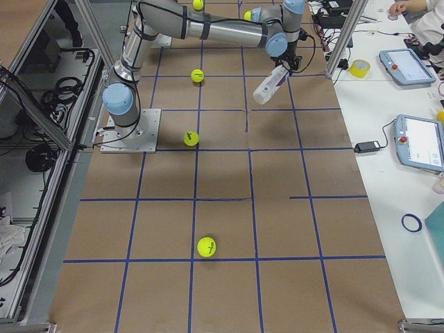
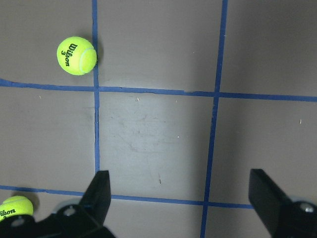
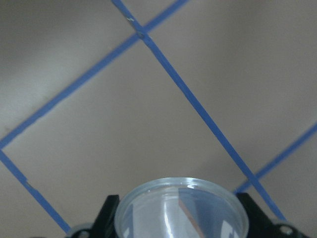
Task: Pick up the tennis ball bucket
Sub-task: 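Carry the tube with the right gripper toward the table centre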
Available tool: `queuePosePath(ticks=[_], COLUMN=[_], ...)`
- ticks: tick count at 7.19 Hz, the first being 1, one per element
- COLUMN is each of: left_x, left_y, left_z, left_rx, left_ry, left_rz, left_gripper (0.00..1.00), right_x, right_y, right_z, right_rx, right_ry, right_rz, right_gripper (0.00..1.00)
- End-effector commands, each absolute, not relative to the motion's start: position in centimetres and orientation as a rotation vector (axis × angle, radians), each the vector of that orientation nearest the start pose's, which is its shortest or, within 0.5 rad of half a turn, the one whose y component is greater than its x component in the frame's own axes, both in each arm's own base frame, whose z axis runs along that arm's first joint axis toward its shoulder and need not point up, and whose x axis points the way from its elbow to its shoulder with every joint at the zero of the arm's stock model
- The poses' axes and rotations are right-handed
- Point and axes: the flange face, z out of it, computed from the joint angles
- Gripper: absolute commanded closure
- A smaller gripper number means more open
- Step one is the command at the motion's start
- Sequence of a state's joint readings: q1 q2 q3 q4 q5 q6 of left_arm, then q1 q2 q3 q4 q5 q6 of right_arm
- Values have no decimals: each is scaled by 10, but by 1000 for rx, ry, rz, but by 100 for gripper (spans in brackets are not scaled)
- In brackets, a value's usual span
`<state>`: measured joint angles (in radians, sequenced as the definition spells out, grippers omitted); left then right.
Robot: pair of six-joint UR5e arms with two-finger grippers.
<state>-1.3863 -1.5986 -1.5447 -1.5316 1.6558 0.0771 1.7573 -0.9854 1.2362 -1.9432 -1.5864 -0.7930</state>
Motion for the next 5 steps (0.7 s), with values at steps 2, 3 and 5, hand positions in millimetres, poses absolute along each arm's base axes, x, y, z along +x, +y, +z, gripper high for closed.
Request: queuePosePath(ticks=[2,3,5], left_x=[30,39,41], left_y=[-519,-517,-517], left_z=[503,506,507], left_rx=[-126,-154,-159], left_ry=[3010,3009,3008], left_rz=[-47,-58,-60], left_gripper=[0,0,0], right_x=[416,449,496], right_y=[-634,-622,-591], right_z=[308,288,240], right_rx=[-1982,-2067,-2214], right_ry=[2517,2442,2394], right_rz=[-336,-369,-267], right_gripper=[53,53,55])
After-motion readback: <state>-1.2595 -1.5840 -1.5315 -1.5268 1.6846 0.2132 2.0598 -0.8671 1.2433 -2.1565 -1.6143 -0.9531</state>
